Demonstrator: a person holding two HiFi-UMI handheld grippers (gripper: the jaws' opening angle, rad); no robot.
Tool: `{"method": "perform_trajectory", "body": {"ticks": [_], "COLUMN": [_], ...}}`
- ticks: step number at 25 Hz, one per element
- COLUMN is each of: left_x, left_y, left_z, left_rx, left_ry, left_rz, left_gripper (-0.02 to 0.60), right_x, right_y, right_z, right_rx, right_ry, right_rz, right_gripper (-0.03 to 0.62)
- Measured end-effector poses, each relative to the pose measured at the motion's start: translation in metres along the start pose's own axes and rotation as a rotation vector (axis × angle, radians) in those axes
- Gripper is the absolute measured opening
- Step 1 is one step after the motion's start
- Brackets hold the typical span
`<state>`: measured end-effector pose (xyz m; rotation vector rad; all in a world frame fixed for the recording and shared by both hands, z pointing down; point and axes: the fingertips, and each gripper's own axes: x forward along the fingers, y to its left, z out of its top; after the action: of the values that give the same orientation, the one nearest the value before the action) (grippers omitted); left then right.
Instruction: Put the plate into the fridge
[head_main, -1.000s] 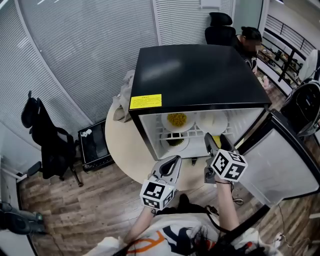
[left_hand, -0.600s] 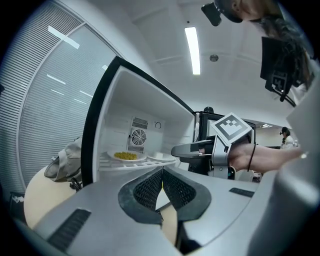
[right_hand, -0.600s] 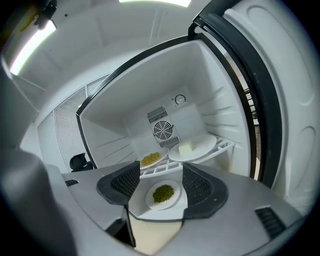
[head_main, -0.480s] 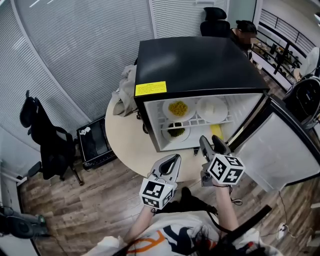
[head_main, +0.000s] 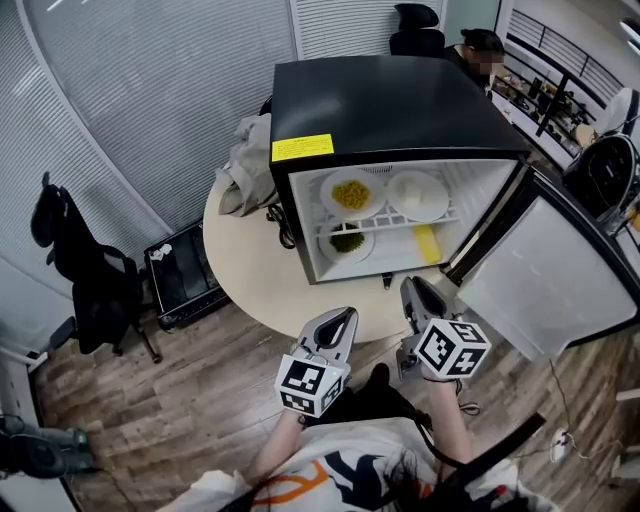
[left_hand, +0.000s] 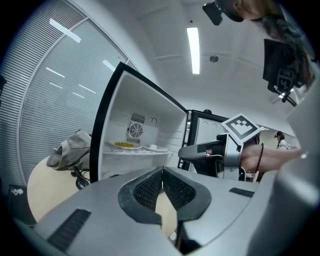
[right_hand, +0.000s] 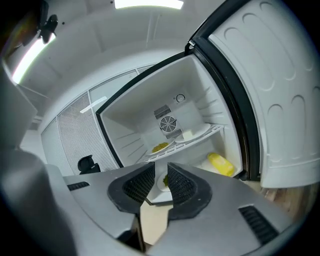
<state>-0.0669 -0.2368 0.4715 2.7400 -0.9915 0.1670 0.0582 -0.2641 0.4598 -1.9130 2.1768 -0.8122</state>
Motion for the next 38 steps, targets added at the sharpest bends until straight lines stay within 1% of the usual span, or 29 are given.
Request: {"method": "perform_trajectory", "body": {"ticks": [11, 15, 20, 23, 26, 38], "left_x": [0.000, 0.005, 0.012, 0.012, 0.007, -0.037], "left_y": [-0.020, -0.031, -0.052, -0.073, -0.092, -0.152], "left_z": [-0.010, -0.011, -0.008, -0.010, -0.015, -0.035], "left_rx": [-0.011, -0.012, -0.016, -0.010, -0.006, -0.001], "left_ry": [0.012, 0.014, 0.011, 0.015, 0.021, 0.016], "left_rz": [-0.013, -0.007, 0.015, 0.024, 0.042, 0.148], "left_gripper": [0.014, 0.014, 0.014, 0.014, 0.014, 0.014], "right_x": [-0.023, -0.034, -0.054, -0.074, -0.090, -0.150], "right_y": [-0.002, -0.010, -0.014, -0.019, -0.024, -0.015], "right_z": [-0.025, -0.024, -0.025, -0.029, -0.037, -0.063], "right_rx": [0.005, 0.000, -0.005, -0.032, -0.059, -0.056], "right_ry": [0.060, 0.066, 0.091, 0.115, 0.140, 0.197], "right_rz": [0.036, 0.039, 0.080, 0.102, 0.123, 0.264], "right_gripper": [0.078, 0.071, 0.066, 0.066, 0.064, 0.061]}}
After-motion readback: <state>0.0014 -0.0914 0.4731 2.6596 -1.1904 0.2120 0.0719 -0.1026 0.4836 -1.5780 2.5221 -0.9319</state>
